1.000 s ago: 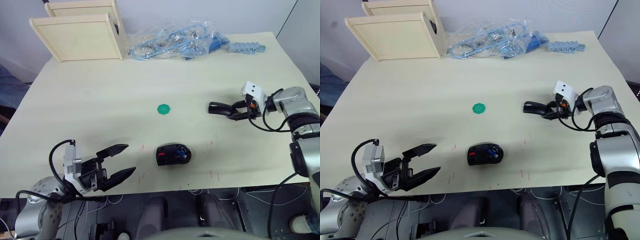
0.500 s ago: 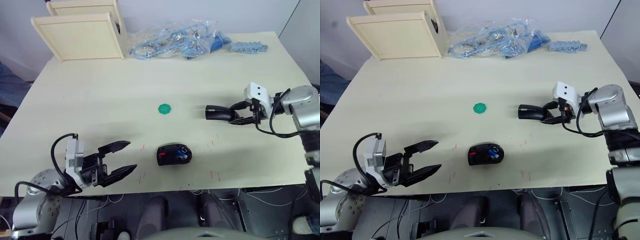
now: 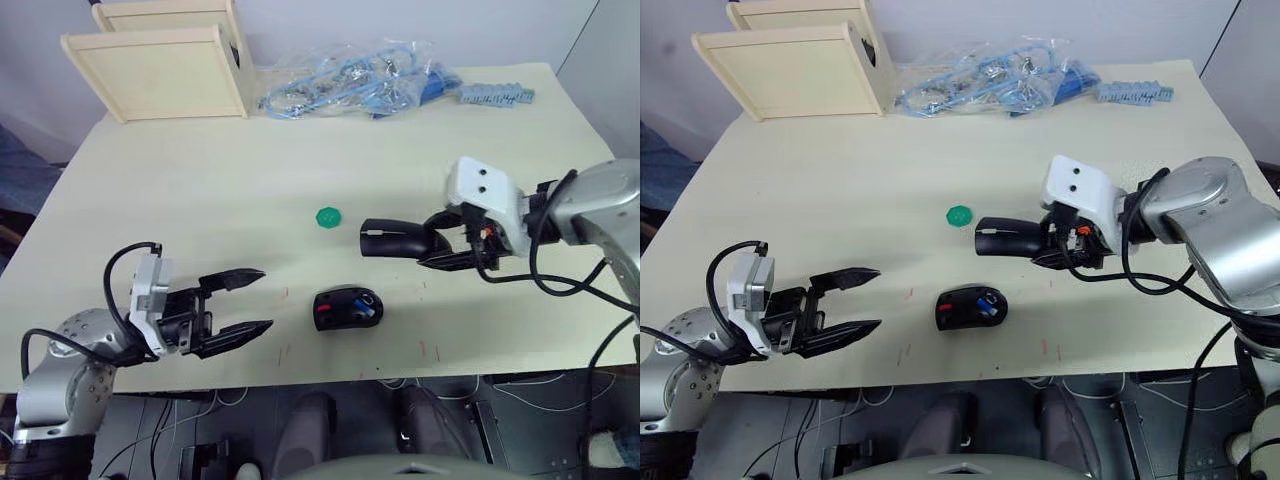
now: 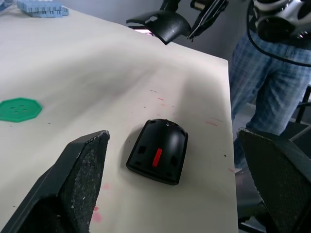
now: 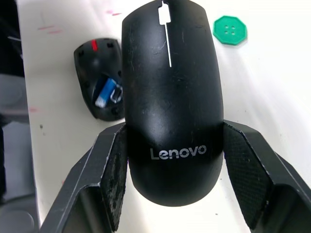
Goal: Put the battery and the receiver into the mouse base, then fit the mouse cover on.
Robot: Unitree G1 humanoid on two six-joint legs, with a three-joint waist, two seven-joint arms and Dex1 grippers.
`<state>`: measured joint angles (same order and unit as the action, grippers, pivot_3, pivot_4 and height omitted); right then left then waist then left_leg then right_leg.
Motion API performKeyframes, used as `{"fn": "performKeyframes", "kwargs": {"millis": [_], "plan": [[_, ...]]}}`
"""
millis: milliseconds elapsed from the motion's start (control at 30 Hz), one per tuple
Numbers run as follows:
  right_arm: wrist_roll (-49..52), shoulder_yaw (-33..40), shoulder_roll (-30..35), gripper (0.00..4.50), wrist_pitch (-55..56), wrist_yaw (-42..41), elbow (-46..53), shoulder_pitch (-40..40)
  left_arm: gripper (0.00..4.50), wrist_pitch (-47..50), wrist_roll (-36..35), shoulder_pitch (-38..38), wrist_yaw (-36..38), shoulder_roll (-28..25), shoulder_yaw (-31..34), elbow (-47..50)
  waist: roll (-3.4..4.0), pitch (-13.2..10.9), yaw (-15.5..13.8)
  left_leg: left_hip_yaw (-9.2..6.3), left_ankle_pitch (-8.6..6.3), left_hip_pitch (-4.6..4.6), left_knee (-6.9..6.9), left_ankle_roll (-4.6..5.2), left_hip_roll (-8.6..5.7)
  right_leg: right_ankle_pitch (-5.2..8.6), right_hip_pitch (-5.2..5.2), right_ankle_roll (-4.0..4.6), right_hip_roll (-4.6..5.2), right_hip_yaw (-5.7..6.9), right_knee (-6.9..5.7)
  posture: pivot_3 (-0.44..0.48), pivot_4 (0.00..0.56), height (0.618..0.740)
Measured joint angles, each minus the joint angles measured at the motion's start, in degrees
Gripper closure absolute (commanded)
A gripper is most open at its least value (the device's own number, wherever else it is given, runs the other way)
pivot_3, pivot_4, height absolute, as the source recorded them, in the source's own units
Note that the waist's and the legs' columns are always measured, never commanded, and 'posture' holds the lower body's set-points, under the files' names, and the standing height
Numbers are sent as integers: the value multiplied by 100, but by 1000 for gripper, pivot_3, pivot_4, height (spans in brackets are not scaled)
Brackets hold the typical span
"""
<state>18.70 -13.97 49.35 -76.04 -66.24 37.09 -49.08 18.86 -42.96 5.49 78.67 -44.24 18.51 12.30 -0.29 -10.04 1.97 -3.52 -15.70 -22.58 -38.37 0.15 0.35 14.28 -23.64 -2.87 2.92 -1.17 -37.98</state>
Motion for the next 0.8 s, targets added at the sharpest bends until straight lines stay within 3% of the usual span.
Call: {"fn": "performKeyframes", "kwargs": {"millis": [267,500,800], "plan": [[748,-1044,-256,2009,-933,461,393,-1062,0,88,3,-107,305,-287,9,-178,1,0,24,-2,0,-2,0,0,1,0,-4,0,1,1,0,0,150,740],[852,-1985,-642,2009,-968,1057,55,-1400,0,62,14,65,480,-373,65,-181,1,-1,33,-1,0,-3,0,0,0,0,-6,0,4,1,0,0,150,740],[907,-2464,-1039,2009,-892,1455,-264,-1512,0,-72,113,217,603,-397,146,-287,0,0,34,-4,0,-3,1,0,0,0,-7,0,5,4,-1,0,150,740]]}}
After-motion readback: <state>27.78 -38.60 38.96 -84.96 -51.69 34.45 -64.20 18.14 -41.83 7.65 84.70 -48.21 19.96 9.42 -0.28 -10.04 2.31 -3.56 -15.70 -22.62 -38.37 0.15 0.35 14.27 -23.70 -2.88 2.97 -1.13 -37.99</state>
